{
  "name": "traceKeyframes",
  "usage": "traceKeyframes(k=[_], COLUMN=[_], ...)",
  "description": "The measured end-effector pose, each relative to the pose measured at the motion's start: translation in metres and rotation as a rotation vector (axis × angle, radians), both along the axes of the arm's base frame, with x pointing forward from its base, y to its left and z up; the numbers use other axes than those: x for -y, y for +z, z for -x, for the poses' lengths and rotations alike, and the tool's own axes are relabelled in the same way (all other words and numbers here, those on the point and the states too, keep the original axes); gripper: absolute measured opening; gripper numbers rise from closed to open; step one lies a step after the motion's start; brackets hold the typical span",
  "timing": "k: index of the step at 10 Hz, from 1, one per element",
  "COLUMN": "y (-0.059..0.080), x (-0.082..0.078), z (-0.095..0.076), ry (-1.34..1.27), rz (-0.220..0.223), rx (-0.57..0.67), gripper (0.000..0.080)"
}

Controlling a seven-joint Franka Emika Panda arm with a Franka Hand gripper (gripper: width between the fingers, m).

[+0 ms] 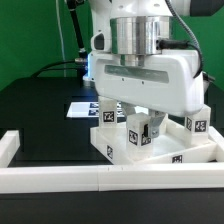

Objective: Assemble square table

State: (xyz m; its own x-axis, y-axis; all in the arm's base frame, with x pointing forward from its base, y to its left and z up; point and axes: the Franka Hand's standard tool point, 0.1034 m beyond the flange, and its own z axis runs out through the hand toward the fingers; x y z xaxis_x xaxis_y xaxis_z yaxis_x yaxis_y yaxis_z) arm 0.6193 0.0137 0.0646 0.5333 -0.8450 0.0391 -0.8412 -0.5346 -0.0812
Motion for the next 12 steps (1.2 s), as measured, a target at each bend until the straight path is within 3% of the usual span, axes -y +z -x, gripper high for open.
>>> traceKeyframes(k=[10, 12], y=[-0.0016, -0.0026], x=[0.0002, 0.0009], z=[-0.001, 0.0005], ry=[-0.03, -0.205], rz=[0.0, -0.016], rx=[-0.01, -0.02], gripper=[0.0288, 0.0288])
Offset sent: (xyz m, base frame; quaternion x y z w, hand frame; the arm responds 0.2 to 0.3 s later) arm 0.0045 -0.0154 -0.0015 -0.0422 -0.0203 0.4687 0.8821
